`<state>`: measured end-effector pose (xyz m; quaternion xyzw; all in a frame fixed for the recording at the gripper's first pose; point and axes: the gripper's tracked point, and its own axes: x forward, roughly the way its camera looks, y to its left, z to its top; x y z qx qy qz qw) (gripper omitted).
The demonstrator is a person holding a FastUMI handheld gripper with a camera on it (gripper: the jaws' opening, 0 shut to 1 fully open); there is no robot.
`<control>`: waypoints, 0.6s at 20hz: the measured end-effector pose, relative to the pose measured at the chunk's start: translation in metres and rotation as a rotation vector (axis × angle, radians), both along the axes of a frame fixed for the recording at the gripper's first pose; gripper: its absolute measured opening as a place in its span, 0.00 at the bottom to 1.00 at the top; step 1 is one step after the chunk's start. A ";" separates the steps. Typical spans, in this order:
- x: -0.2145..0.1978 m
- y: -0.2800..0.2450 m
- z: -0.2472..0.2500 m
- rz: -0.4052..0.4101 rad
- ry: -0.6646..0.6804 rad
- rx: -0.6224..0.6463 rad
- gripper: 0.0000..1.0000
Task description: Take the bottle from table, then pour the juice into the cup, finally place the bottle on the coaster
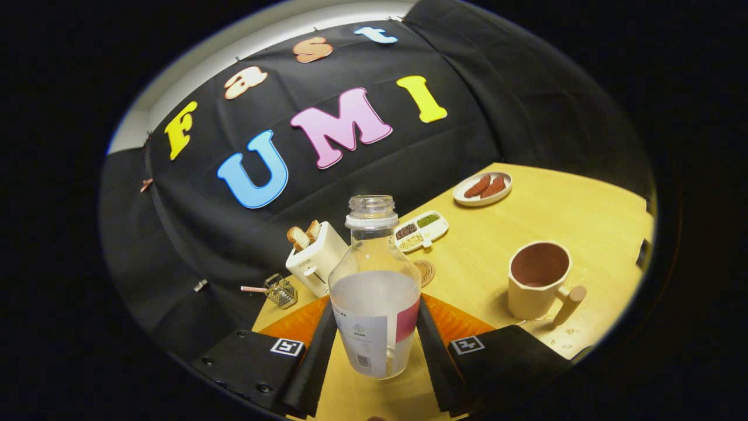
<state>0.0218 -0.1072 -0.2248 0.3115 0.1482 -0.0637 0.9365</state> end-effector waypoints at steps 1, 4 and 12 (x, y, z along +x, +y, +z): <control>-0.001 -0.004 0.000 -0.007 0.000 0.042 0.76; -0.002 -0.011 0.001 -0.018 -0.017 0.177 0.76; -0.007 -0.016 -0.005 -0.027 0.003 0.409 0.76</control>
